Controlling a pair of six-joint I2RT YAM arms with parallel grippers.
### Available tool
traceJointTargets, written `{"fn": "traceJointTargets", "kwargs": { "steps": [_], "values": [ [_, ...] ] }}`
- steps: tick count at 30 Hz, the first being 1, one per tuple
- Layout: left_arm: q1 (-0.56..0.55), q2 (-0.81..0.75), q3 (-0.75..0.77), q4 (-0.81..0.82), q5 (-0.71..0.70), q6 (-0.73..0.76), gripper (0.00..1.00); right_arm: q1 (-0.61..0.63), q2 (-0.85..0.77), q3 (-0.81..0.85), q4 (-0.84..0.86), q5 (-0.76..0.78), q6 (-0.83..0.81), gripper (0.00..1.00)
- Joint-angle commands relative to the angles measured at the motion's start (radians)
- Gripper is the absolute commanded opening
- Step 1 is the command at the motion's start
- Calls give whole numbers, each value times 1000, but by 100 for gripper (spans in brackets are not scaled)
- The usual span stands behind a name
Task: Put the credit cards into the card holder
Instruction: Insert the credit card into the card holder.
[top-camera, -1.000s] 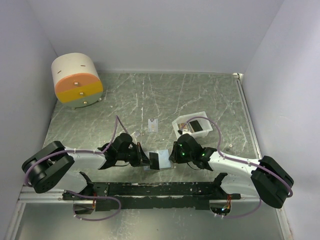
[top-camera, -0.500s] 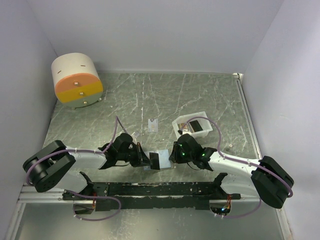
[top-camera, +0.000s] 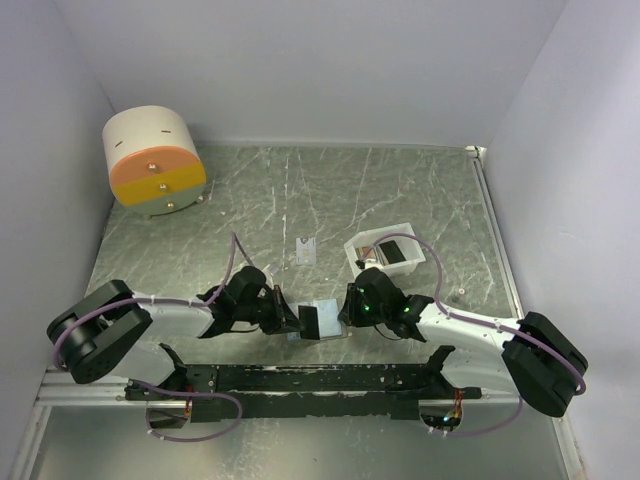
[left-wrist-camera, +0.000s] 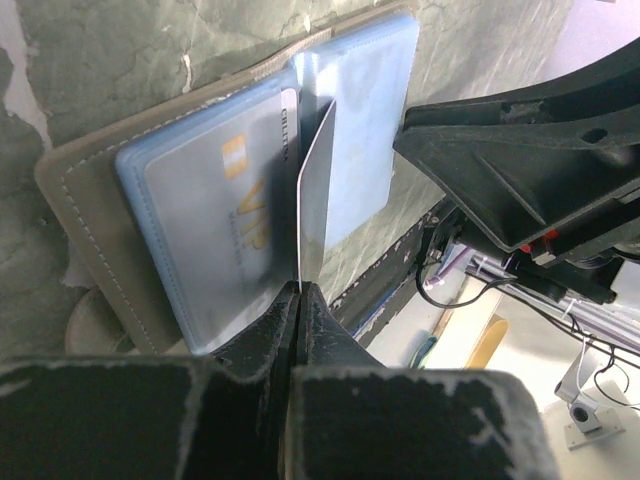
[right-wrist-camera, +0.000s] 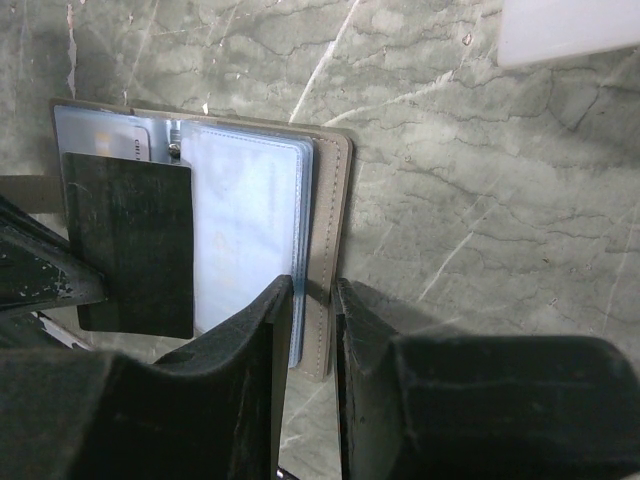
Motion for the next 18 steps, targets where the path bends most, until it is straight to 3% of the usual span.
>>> {"fn": "traceJointTargets", "kwargs": {
  "steps": [1,18],
  "values": [
    [4,43,23,21,1,21,7,10,-7,-17,-10,-1,-9,22],
    [5,67,64,-67,-102,77,7,11,-38,-32,-14,-8,-3,21]
  ]
}}
